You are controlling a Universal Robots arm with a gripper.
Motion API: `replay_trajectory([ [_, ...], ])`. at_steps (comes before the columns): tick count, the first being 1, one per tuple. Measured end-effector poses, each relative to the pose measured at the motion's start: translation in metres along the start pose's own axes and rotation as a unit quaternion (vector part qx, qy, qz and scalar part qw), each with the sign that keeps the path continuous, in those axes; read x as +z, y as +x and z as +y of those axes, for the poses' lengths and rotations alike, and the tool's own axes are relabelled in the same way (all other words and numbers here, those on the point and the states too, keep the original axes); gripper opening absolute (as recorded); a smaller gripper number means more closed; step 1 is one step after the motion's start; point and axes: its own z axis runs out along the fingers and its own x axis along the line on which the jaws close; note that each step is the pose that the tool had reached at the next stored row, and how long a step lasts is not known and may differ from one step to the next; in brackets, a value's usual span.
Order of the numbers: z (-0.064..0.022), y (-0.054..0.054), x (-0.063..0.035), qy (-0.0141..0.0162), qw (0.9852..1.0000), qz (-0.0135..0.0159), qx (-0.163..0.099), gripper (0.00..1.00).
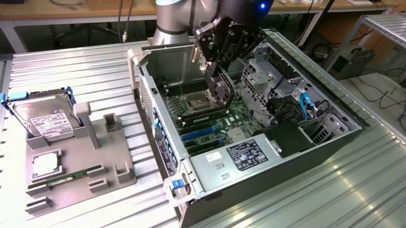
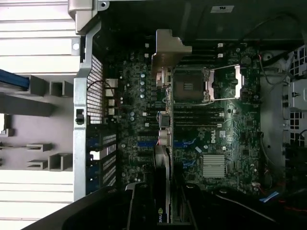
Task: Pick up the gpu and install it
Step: 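Pick up the gpu and move the gpu toward the slot, then insert the gpu into the slot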
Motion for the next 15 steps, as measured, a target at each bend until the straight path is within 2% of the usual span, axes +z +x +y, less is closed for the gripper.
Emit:
replay_trajectory([
  [6,0.0014,-0.025,0.0124,0.0,1.0,0.0004,0.006,0.26],
  [15,0.0014,-0.025,0.0125,0.0002,1.0,0.001,0.006,0.26],
])
